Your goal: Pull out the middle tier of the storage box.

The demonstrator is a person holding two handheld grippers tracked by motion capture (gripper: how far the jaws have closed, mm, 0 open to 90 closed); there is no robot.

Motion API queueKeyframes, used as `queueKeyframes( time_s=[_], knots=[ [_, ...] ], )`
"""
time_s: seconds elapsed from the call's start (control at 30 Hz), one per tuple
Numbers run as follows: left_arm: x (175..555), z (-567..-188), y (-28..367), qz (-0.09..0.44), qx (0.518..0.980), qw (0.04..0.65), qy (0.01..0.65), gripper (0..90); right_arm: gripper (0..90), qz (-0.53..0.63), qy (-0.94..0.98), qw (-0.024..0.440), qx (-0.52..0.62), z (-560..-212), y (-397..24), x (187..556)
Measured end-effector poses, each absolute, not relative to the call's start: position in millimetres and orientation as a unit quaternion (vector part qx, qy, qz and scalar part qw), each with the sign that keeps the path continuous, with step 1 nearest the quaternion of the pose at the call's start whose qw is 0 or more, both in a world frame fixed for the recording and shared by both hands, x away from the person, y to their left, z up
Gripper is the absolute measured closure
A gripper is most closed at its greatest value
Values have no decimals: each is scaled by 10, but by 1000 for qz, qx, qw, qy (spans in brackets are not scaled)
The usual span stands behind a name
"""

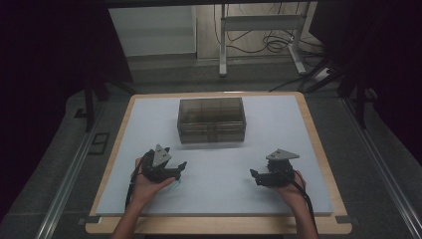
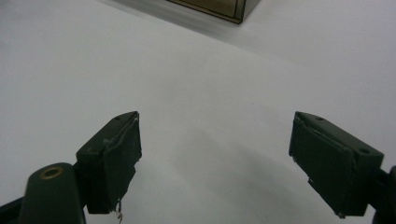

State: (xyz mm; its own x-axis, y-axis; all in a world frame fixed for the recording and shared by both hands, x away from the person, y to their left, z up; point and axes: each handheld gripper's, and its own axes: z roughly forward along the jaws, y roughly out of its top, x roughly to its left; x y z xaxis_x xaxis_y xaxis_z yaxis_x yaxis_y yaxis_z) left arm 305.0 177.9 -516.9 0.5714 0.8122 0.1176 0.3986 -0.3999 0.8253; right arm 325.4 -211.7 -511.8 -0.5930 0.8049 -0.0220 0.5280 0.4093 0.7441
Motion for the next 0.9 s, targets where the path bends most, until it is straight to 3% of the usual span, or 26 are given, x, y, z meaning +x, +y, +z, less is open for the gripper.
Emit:
queueKeyframes(
  time_s=[0.9],
  knots=[
    [3135, -5204, 2002, 244, 785, 385, 419, 189, 172, 367, 816, 194, 403, -5076, -2101, 3251]
  ],
)
